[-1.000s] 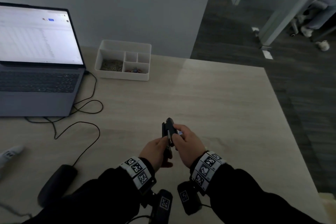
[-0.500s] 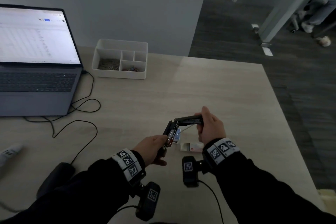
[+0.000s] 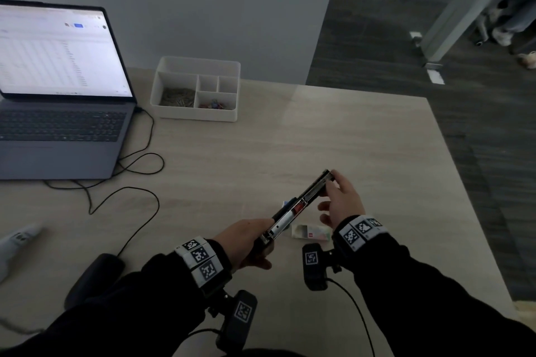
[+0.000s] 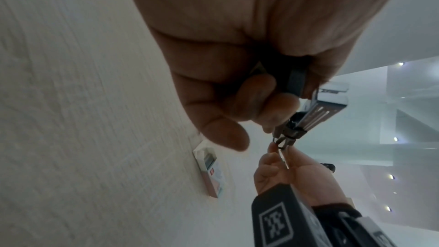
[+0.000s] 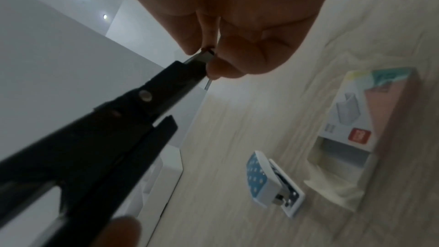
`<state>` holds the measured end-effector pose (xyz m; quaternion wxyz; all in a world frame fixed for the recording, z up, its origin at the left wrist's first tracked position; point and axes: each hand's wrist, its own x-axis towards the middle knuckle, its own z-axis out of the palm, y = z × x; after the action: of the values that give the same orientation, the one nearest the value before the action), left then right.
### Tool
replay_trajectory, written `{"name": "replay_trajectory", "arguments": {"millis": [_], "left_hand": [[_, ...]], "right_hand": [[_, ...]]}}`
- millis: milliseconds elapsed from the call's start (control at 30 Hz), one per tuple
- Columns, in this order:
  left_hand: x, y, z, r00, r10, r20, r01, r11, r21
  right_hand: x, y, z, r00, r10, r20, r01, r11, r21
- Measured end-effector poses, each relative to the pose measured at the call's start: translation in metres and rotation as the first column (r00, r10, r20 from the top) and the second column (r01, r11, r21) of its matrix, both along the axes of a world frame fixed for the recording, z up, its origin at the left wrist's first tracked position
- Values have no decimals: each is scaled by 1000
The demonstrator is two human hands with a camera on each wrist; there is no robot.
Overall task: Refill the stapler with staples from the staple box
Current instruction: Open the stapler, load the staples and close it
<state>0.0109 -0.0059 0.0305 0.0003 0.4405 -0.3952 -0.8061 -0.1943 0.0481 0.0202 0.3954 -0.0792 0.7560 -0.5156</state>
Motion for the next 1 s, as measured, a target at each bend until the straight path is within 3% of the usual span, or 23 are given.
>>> {"name": "replay_trajectory", "arguments": {"millis": [100, 200, 333, 433, 600, 767, 833, 900, 1000], "left_hand": [[-2, 0, -1, 998, 70, 0, -70, 997, -9], [-5, -3, 0, 984, 180, -10, -180, 983, -18], [-6, -10, -4, 948, 319, 2, -319, 948, -14], [-4, -13, -6, 922, 387, 25, -386, 922, -10], [-2, -13, -7, 869, 492, 56, -494, 870, 16], [0, -16, -11, 842, 537, 50, -538, 842, 26], [0, -16, -11, 839, 543, 36, -544, 838, 48], [-1, -16, -11, 837, 546, 28, -547, 835, 70], [-3, -15, -10, 842, 540, 27, -540, 837, 89]], "right_hand": [[7, 2, -1, 999, -35, -19, 35, 999, -13], [19, 9, -4, 978, 123, -168, -121, 992, 25], [46, 17, -7, 811, 439, -386, -458, 888, 47], [62, 18, -8, 673, 547, -499, -610, 791, 44], [76, 14, -7, 634, 532, -561, -648, 761, -11], [80, 13, -11, 357, 666, -655, -781, 597, 182], [82, 11, -10, 300, 707, -641, -784, 565, 256], [84, 8, -10, 285, 736, -615, -766, 560, 315], [86, 6, -9, 372, 747, -551, -734, 600, 319]]}}
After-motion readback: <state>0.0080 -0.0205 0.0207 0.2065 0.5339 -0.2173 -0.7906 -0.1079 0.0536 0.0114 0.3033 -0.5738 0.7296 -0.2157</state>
